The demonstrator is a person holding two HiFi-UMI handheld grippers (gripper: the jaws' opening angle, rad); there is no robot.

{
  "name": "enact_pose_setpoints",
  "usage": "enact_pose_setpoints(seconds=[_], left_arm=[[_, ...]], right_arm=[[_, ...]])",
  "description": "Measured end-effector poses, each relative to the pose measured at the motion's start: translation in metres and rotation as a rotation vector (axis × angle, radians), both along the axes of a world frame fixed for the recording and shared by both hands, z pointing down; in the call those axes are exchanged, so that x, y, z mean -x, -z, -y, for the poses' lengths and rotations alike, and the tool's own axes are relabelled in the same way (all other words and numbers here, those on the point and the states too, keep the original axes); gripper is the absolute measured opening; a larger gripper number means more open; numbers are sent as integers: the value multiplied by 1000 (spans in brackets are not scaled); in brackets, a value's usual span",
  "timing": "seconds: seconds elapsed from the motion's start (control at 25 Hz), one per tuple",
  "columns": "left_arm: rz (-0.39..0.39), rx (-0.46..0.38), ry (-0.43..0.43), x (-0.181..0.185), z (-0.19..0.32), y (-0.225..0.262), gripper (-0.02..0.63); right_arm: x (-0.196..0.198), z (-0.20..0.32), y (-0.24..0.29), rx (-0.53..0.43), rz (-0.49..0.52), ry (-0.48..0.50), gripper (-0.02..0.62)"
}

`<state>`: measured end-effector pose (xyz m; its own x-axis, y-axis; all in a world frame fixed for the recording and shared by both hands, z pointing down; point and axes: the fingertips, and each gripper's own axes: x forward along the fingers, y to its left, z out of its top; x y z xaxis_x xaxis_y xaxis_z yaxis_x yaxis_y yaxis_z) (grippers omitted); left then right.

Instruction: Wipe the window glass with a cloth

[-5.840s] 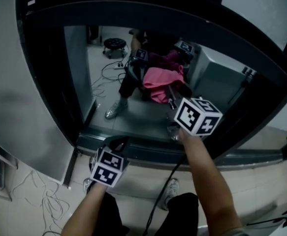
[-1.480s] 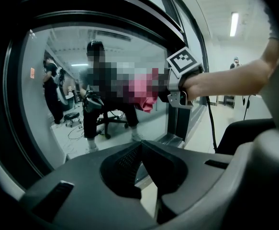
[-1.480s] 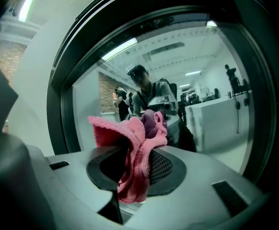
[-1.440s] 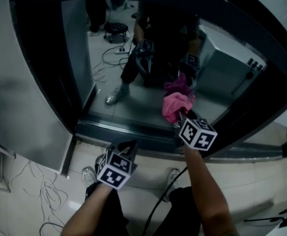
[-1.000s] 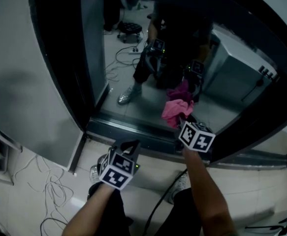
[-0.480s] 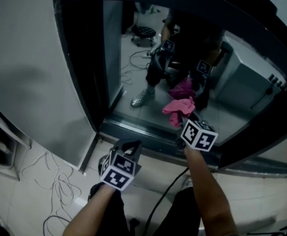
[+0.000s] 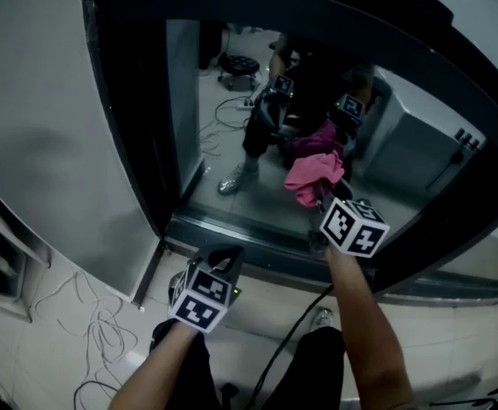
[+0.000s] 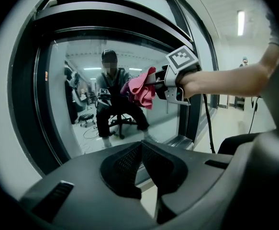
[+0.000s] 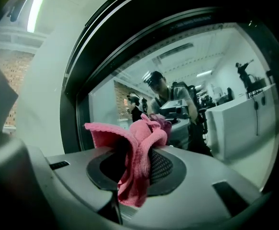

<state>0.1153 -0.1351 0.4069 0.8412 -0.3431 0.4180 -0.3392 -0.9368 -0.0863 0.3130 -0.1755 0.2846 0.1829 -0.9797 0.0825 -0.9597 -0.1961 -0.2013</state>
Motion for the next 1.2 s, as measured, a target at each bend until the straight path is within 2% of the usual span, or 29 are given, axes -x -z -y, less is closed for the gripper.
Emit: enact_pose_setpoints(seconds=[0.16, 0.36, 0.72, 0.84, 1.0, 1.2], left_arm=[[-21, -8, -9, -9, -3, 13, 5], [-63, -17, -31, -23, -13, 35, 5], [-188, -19, -91, -48, -50, 92, 5], [-226, -15, -112, -52, -66, 112, 5], [-256, -9, -140, -49, -85, 131, 5], [-278, -34, -171, -48, -116, 155, 5]], right_arm=[[-10, -16, 15, -46, -9, -12, 86], [-7, -46, 42, -107, -96, 7, 86], [19, -116, 74, -142, -168, 62, 91], [20, -143, 83, -146, -182, 43, 92], [22, -180, 92, -148, -194, 15, 92], [32, -221, 95, -136, -216, 31, 92]])
